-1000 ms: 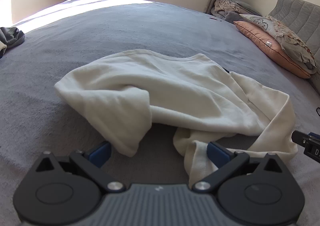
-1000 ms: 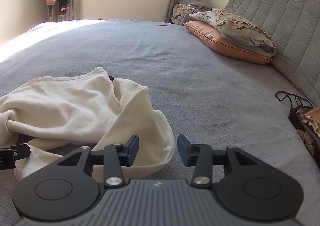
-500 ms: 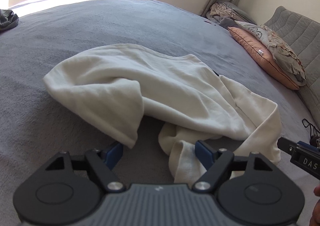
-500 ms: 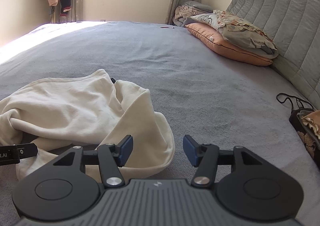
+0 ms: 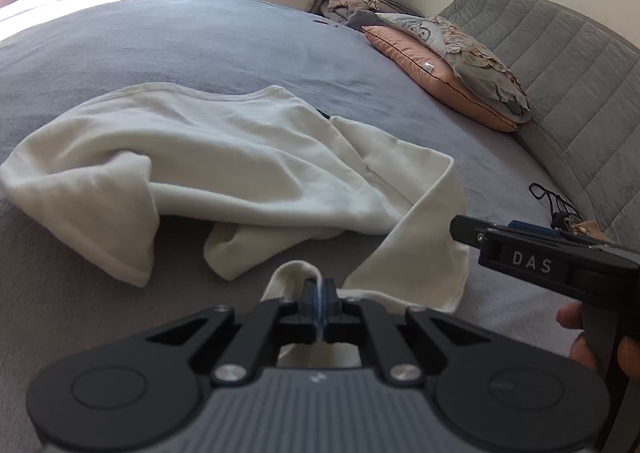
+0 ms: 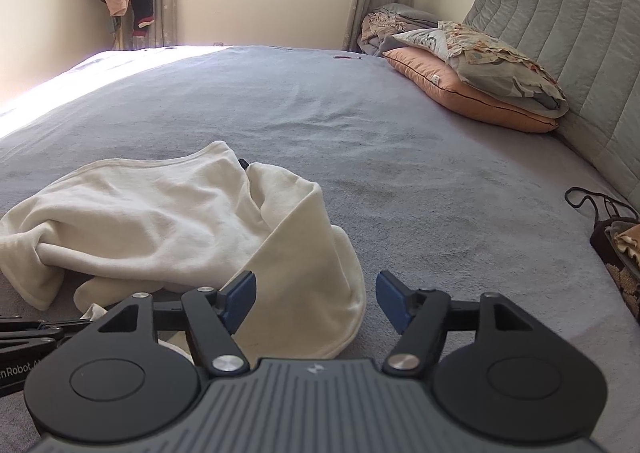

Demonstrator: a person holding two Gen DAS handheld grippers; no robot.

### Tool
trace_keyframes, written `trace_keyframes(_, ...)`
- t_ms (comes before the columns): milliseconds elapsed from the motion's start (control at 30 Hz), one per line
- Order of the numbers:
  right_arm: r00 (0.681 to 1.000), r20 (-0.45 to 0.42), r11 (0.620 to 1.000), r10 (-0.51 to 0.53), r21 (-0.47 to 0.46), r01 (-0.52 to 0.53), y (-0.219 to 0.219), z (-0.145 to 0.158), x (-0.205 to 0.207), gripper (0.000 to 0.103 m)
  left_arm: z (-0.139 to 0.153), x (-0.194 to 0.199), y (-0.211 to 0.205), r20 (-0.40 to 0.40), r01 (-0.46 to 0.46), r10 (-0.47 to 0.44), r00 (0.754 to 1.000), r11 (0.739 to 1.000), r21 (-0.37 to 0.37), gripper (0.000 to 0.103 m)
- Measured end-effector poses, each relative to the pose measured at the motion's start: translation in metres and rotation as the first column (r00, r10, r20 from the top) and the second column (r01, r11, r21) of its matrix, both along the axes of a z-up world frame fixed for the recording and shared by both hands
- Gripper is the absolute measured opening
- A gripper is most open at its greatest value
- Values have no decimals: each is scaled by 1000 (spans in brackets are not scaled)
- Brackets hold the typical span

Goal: Fold clothes

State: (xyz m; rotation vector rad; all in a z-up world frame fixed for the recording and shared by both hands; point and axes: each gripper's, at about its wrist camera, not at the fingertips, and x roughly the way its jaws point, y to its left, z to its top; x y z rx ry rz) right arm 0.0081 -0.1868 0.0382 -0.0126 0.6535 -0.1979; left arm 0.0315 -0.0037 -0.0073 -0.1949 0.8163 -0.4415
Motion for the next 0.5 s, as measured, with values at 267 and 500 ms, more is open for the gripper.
trace_keyframes(267,1000,-18,1000,17,15,-17,1,-3,3,69,-1,-2,-6,44,-16,9,999,988,156,3)
trace_keyframes(500,997,-68,996,40,80,-34,2,-14,8,69,3,-6,-2,64,-22,10,998,981,191,7)
